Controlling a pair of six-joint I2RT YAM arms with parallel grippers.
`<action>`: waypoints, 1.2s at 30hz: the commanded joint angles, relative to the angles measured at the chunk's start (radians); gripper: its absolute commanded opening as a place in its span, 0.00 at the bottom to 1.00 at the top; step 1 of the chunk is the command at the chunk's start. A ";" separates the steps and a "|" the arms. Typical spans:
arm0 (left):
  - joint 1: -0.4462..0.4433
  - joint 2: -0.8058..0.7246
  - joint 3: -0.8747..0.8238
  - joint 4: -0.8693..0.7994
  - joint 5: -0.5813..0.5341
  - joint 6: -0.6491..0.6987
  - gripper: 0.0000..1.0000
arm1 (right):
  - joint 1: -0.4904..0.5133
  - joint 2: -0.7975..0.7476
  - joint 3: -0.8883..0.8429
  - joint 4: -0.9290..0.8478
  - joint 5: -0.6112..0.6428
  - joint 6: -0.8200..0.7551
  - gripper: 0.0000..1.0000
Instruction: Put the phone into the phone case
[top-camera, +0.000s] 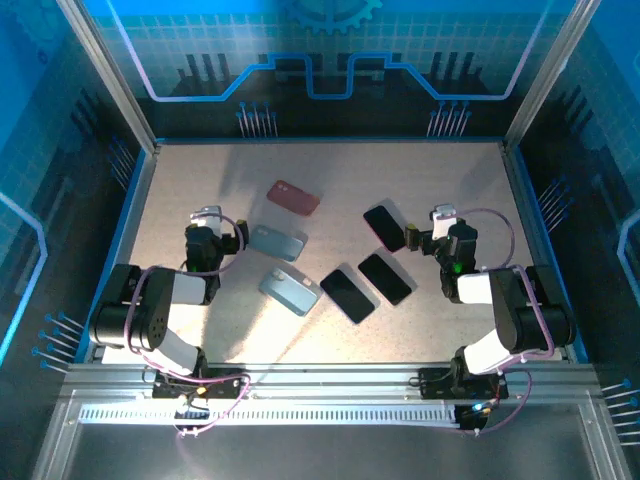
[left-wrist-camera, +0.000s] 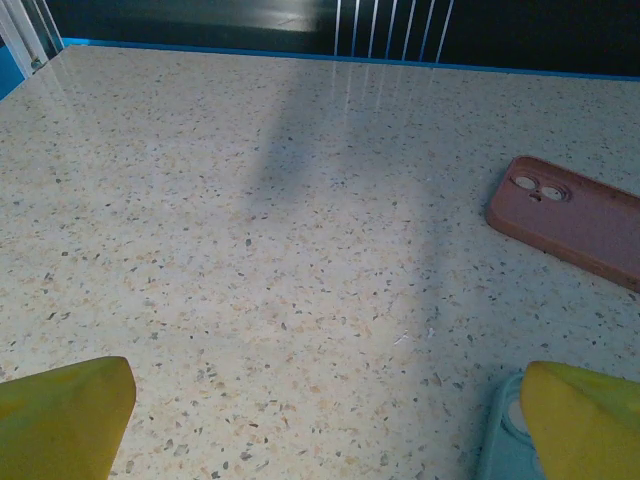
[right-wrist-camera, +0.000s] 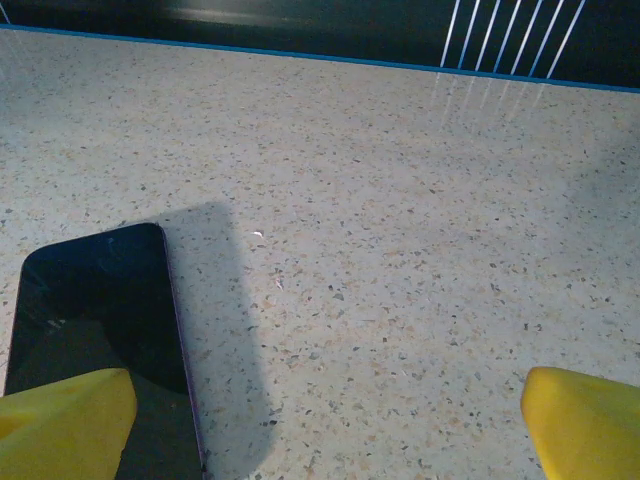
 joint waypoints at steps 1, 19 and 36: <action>0.009 0.004 0.009 0.031 0.017 0.000 0.99 | 0.004 0.008 0.019 0.019 -0.013 -0.011 1.00; 0.008 0.004 0.009 0.028 0.017 0.000 0.99 | -0.003 0.008 0.022 0.013 -0.025 -0.007 1.00; 0.008 0.004 0.010 0.029 0.016 0.001 0.99 | -0.003 0.008 0.023 0.014 -0.024 -0.008 1.00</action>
